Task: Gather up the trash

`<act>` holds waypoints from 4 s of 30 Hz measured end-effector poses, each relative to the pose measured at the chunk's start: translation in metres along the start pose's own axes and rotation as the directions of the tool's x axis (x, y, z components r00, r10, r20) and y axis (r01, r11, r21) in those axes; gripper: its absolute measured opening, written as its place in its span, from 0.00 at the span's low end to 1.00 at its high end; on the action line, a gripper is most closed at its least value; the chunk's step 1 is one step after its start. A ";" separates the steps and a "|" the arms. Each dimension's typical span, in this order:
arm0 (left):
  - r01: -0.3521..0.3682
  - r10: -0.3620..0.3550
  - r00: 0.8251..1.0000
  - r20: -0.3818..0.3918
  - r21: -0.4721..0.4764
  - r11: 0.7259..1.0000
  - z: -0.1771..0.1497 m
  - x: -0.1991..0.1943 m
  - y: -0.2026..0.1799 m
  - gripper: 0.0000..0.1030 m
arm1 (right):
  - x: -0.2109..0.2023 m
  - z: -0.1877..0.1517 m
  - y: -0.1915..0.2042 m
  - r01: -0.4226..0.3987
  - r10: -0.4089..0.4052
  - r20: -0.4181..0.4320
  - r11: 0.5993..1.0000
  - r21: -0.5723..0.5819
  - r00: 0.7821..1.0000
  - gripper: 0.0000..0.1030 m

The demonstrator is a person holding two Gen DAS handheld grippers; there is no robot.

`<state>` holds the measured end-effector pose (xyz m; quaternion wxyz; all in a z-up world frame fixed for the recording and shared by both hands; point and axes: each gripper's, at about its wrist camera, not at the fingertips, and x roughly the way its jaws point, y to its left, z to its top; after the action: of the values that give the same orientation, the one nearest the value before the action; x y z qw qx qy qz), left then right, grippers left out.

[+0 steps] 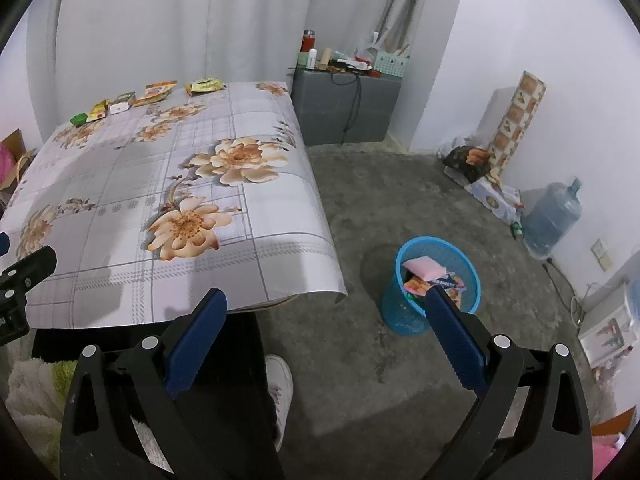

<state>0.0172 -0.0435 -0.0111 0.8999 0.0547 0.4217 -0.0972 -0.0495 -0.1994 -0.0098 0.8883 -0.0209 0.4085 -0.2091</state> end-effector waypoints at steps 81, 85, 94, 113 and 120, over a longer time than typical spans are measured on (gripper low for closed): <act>-0.021 0.021 0.999 -0.049 0.009 1.000 -0.002 0.005 -0.006 0.95 | 0.002 0.006 0.006 0.019 -0.020 0.020 0.999 0.027 1.000 0.92; -0.021 0.022 0.999 -0.050 0.010 1.000 -0.001 0.006 -0.006 0.95 | 0.002 0.007 0.007 0.020 -0.020 0.020 0.999 0.032 1.000 0.92; -0.023 0.023 0.998 -0.051 0.010 1.000 -0.001 0.006 -0.006 0.95 | 0.001 0.005 0.007 0.025 -0.026 0.019 0.999 0.037 0.999 0.92; -0.028 0.029 0.998 -0.056 0.011 1.000 -0.002 0.007 -0.002 0.95 | 0.002 0.005 0.006 0.020 -0.020 0.016 0.999 0.045 1.000 0.92; -0.034 0.035 0.998 -0.059 0.010 0.999 -0.004 0.005 0.003 0.95 | 0.002 0.004 0.006 0.021 -0.022 0.016 0.999 0.046 1.000 0.92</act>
<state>0.0178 -0.0408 -0.0179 0.8883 0.0687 0.4467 -0.0819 -0.0430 -0.1950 -0.0097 0.8896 -0.0065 0.3958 -0.2280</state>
